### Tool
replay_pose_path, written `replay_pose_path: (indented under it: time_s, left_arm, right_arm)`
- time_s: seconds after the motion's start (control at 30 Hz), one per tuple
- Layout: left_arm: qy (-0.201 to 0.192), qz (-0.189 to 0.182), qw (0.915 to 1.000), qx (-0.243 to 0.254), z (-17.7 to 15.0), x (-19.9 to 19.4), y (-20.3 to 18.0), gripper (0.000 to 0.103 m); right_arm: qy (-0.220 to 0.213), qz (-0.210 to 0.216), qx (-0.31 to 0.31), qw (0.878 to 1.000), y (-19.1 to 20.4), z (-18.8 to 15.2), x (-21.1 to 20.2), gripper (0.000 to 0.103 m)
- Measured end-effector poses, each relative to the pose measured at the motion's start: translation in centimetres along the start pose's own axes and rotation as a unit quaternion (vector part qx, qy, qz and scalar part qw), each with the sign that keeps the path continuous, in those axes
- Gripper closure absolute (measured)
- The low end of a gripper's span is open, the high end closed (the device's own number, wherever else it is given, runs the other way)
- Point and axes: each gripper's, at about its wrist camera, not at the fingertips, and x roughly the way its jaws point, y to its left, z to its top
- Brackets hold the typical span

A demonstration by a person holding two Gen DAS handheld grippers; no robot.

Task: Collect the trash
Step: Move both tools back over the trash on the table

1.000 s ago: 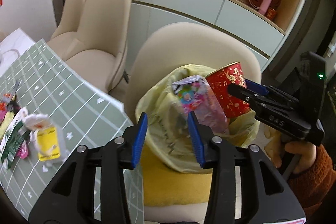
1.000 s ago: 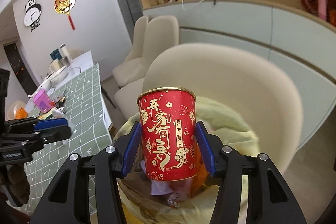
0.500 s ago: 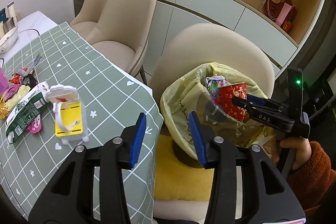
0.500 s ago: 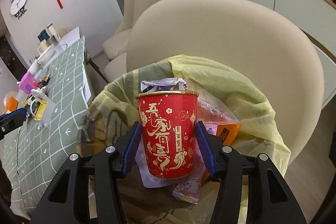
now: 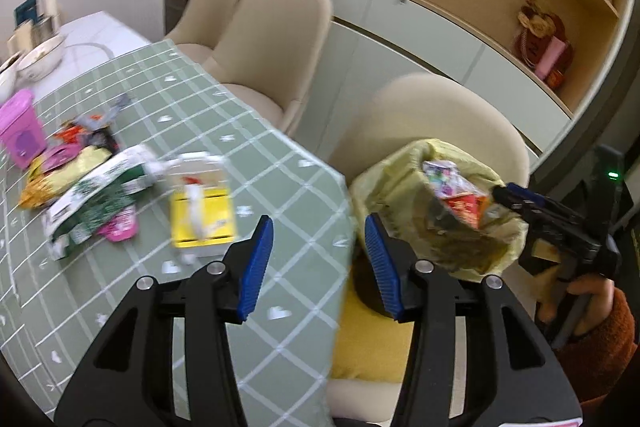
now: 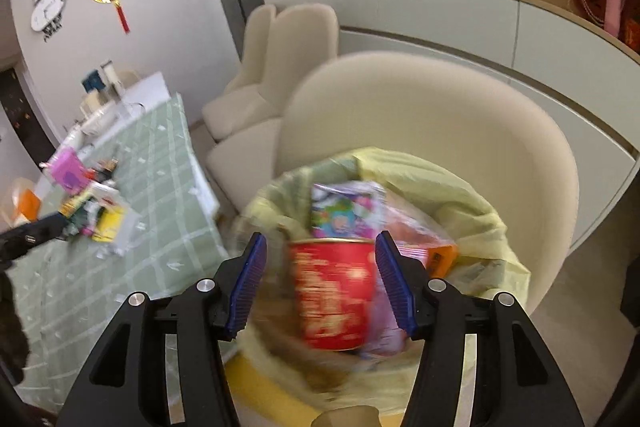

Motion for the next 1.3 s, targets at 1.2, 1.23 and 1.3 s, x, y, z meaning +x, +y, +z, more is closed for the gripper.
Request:
replay_pose_path:
  time_s: [1.2, 1.23, 1.3]
  left_arm:
    - [0.071, 0.028, 0.9951, 0.063, 7.2, 6.2, 30.6, 0.049]
    - [0.078, 0.024, 0.9949, 0.059, 7.2, 6.8, 31.0, 0.049]
    - [0.077, 0.010, 0.9961, 0.041, 6.7, 6.9, 31.5, 0.049]
  right_arm:
    - [0.073, 0.034, -0.079, 0.994, 22.9, -2.0, 3.9, 0.050]
    - [0.076, 0.033, -0.074, 0.994, 22.9, -2.1, 4.2, 0.050]
    - [0.087, 0.033, -0.071, 0.993, 23.3, -2.0, 4.9, 0.049]
